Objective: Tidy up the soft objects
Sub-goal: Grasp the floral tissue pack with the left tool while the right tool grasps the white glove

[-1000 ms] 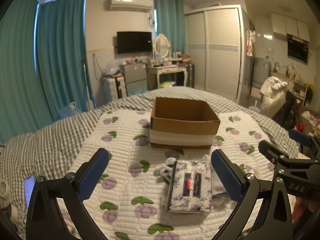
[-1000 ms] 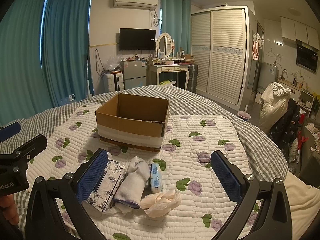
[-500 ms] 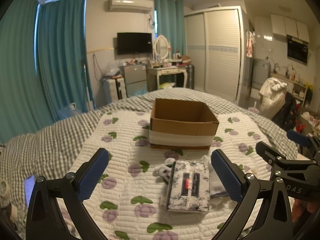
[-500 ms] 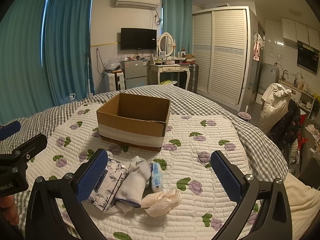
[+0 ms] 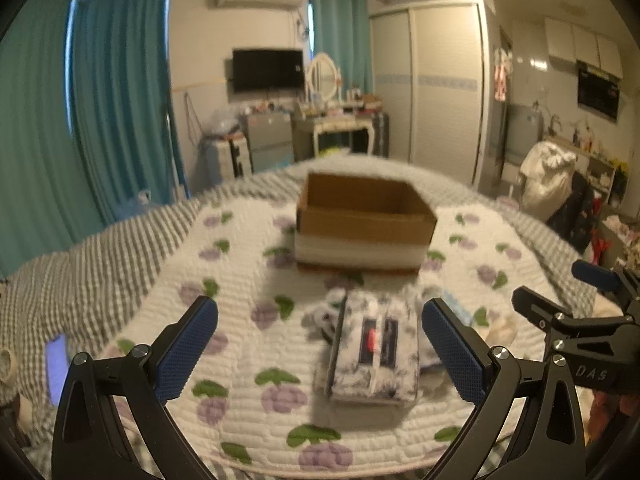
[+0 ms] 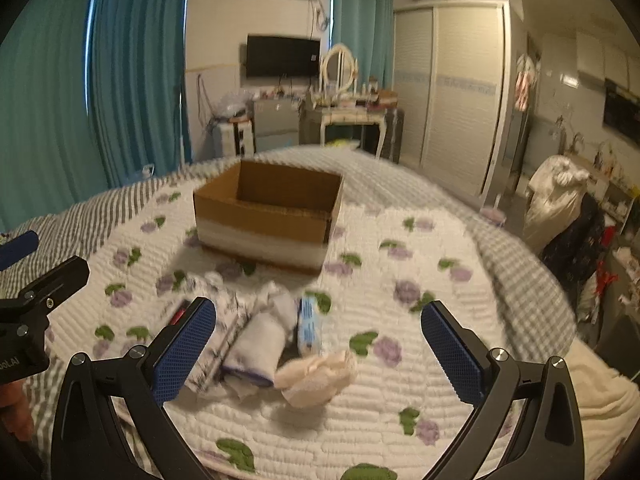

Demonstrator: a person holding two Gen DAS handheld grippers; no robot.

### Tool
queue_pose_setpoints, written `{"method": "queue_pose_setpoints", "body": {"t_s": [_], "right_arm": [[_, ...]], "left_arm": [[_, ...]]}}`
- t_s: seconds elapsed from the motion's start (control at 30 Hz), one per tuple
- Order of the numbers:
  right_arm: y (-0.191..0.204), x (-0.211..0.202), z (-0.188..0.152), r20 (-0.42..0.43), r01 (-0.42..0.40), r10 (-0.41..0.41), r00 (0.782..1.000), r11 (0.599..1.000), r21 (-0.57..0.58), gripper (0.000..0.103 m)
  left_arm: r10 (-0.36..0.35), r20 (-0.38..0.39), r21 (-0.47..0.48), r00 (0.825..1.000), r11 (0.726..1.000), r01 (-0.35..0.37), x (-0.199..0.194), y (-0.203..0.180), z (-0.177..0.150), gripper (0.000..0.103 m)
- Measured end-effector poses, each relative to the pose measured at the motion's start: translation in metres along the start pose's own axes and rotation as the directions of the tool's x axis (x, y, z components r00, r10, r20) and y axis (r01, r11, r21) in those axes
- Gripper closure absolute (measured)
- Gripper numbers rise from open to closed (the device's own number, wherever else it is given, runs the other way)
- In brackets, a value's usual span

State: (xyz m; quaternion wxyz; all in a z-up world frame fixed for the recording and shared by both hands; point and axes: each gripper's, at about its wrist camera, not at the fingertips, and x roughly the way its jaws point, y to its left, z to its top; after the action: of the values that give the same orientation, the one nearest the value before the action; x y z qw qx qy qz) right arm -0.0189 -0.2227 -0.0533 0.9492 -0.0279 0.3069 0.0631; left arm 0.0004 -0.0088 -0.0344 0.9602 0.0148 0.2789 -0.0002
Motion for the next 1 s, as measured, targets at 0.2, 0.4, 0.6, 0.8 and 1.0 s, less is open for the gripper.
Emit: {"method": "queue_pose_setpoints", "body": {"t_s": [0.2, 0.4, 0.6, 0.8, 1.0], "right_arm": [[-0.007, 0.049, -0.027, -0.151, -0.001, 0.001, 0.989, 1.000, -0.002, 0.007], [-0.012, 0.086, -0.051, -0.259, -0.017, 0.022, 0.966, 1.000, 0.021, 0.024], [-0.010, 0.102, -0.060, -0.309, -0.051, 0.058, 0.949, 0.998, 0.030, 0.067], [-0.009, 0.102, -0.057, -0.302, -0.055, 0.061, 0.951, 0.998, 0.029, 0.077], [-0.008, 0.101, -0.056, -0.302, -0.054, 0.059, 0.951, 0.998, 0.025, 0.078]], "left_arm": [[-0.025, -0.130, 0.028, 0.991, 0.999, 0.028, 0.039, -0.017, -0.030, 0.000], [-0.072, -0.234, 0.015, 0.970, 0.997, 0.077, 0.067, -0.026, -0.052, 0.000], [-0.078, -0.253, 0.046, 0.964, 0.995, 0.093, 0.081, -0.033, -0.056, 0.000], [-0.083, -0.267, 0.077, 0.960, 0.991, 0.107, 0.096, -0.033, -0.055, 0.000], [-0.127, -0.303, 0.144, 0.945, 0.974, 0.177, 0.096, -0.047, -0.060, 0.014]]}}
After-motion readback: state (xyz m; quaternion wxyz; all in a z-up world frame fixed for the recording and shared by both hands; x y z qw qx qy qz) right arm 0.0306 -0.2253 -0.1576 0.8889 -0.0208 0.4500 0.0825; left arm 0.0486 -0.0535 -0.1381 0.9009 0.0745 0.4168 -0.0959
